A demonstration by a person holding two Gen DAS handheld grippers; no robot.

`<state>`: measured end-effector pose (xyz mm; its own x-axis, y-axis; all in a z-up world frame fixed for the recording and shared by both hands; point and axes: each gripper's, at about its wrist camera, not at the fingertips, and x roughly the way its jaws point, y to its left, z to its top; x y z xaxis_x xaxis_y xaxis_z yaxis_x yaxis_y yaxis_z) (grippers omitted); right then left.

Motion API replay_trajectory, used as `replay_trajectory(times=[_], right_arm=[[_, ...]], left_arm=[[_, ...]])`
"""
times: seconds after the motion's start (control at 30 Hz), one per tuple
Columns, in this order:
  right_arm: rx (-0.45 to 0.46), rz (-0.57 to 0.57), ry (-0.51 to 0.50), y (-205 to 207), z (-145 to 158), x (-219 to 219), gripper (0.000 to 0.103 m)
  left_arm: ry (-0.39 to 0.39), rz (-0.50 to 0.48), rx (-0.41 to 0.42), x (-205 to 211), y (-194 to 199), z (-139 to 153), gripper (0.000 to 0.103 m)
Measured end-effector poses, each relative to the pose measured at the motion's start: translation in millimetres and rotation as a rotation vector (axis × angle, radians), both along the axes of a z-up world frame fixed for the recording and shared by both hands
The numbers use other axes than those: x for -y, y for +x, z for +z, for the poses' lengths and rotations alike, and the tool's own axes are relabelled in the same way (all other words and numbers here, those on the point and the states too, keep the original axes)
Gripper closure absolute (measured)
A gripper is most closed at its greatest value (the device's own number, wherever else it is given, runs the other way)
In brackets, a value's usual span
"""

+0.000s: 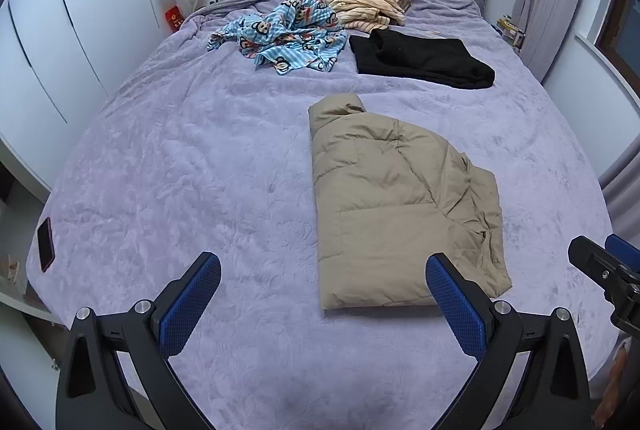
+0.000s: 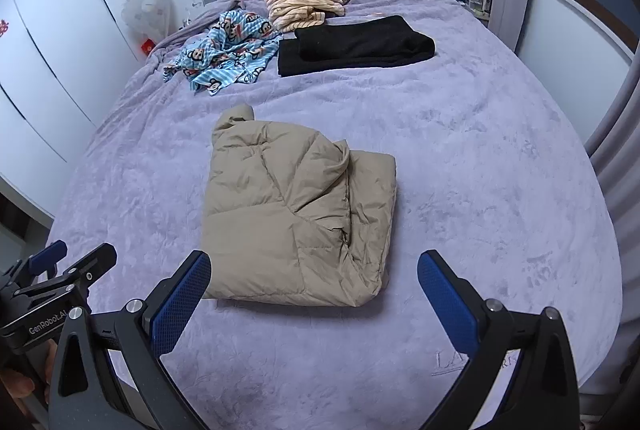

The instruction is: Fold large clothes

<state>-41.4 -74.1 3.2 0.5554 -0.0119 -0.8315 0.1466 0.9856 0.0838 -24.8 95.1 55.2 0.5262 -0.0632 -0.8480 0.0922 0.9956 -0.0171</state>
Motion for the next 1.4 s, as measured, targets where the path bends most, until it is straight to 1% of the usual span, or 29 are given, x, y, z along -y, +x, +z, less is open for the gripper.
replay_trajectory(times=[1.4], right_arm=[[-0.003, -0.001, 0.009, 3.2, 0.5, 4.6, 0.000]], left_arm=[[0.000, 0.007, -0.009, -3.5, 7.5, -0.4, 0.000]])
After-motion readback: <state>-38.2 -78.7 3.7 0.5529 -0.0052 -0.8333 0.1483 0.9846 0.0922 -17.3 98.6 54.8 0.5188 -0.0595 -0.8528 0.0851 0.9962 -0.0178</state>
